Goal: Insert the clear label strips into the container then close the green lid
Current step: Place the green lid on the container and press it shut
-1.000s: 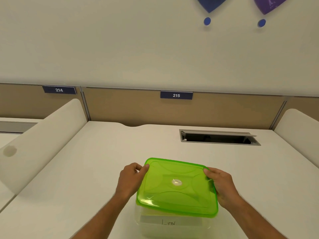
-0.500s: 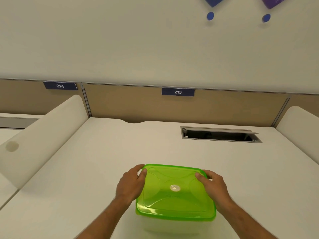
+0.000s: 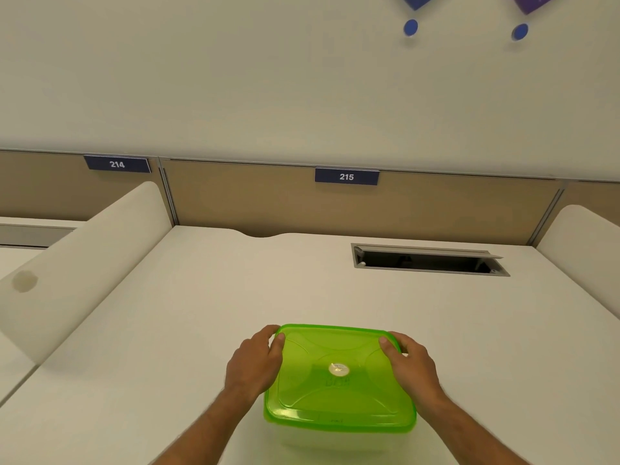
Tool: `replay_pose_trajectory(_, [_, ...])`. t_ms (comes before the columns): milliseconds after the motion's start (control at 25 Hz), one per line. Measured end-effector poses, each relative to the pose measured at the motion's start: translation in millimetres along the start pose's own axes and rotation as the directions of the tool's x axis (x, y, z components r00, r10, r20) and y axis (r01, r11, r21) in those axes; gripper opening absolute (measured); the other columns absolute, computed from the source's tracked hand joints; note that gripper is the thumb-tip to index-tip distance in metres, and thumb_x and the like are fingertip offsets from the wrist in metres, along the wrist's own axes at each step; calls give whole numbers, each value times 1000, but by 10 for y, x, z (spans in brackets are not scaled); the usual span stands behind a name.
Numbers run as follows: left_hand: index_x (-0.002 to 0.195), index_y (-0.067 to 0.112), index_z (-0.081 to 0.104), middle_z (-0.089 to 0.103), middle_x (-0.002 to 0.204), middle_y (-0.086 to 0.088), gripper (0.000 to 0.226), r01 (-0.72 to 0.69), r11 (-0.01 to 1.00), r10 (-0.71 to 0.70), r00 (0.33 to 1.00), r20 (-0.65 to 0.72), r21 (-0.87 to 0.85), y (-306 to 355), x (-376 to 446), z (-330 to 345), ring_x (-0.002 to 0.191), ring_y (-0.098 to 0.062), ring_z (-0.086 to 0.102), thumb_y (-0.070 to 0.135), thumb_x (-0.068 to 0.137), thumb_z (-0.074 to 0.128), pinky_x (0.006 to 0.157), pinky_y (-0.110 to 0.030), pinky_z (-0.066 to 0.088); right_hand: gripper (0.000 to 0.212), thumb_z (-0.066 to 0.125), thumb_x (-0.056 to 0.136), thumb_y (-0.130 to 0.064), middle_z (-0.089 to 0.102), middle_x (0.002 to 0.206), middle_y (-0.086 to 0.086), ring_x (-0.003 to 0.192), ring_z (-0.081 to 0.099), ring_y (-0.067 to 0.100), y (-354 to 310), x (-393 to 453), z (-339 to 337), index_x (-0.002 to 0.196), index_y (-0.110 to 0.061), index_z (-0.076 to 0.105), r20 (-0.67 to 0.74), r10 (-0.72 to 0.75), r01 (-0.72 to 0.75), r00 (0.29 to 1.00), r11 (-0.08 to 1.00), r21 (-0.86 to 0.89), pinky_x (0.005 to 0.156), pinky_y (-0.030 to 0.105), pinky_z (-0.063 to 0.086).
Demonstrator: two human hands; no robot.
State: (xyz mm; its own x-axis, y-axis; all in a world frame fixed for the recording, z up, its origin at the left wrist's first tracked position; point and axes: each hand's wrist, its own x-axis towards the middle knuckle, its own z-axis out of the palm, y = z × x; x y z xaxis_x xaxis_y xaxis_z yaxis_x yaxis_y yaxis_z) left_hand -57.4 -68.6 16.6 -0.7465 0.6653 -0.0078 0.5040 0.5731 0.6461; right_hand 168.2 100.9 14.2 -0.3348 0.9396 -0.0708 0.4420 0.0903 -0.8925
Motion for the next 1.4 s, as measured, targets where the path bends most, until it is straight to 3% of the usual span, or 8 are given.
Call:
replay_pose_trajectory(160, [132,38,54,72,110,1,39,1,1000,-1,1000,14,16,-13,-11,18,107,-22,63,51,100,37,88,-38,51,36,61,94,-36,68,117,6,103,58,21,13,21,5,122,-15,66,-24,-31,29,999,998,-49,89,33,44])
replay_pose_trajectory(320, [128,37,54,72,102,-1,36,-13,997,12,1000,14,71,18,3,14,100,-24,64,50,100,36,82,-36,51,41,53,95,-49,69,111,6,101,59,22,57,45,4,116,-17,67,21,53,-51,998,997,-63,90,37,47])
replay_pose_trajectory(520, [114,29,53,62,105,0,25,-5,997,4,1000,17,82,110,53,25,93,-28,61,42,100,37,80,-37,48,46,53,92,-56,69,109,6,104,61,26,113,64,-4,114,-18,67,76,84,-80,994,996,-48,93,43,50])
replay_pose_trajectory(640, [101,21,49,61,92,-2,18,16,996,-17,1000,14,87,164,109,49,82,-28,57,34,97,37,73,-37,46,43,54,92,-53,71,101,5,97,63,25,109,50,3,112,-18,68,55,28,-24,998,997,-72,88,39,51])
replay_pose_trajectory(880, [103,15,51,64,103,-8,51,100,982,-111,992,61,159,244,267,101,94,-30,60,62,97,31,77,-37,44,40,55,93,-49,72,90,4,86,63,23,92,19,8,108,-16,71,9,-49,50,999,991,-120,77,34,48])
replay_pose_trajectory(1280, [95,9,59,63,116,-17,31,117,971,-157,970,187,209,285,676,236,99,-32,55,33,91,39,78,-34,39,36,54,94,-47,69,70,7,72,62,26,86,16,12,99,-17,73,-8,-100,97,995,983,-157,73,38,50])
replay_pose_trajectory(1400, [92,5,60,64,116,-20,29,75,972,-130,960,246,222,233,751,285,98,-34,56,23,95,37,75,-30,37,35,55,94,-47,66,66,0,69,60,22,105,21,16,101,-18,74,-12,-99,97,995,985,-146,69,35,48])
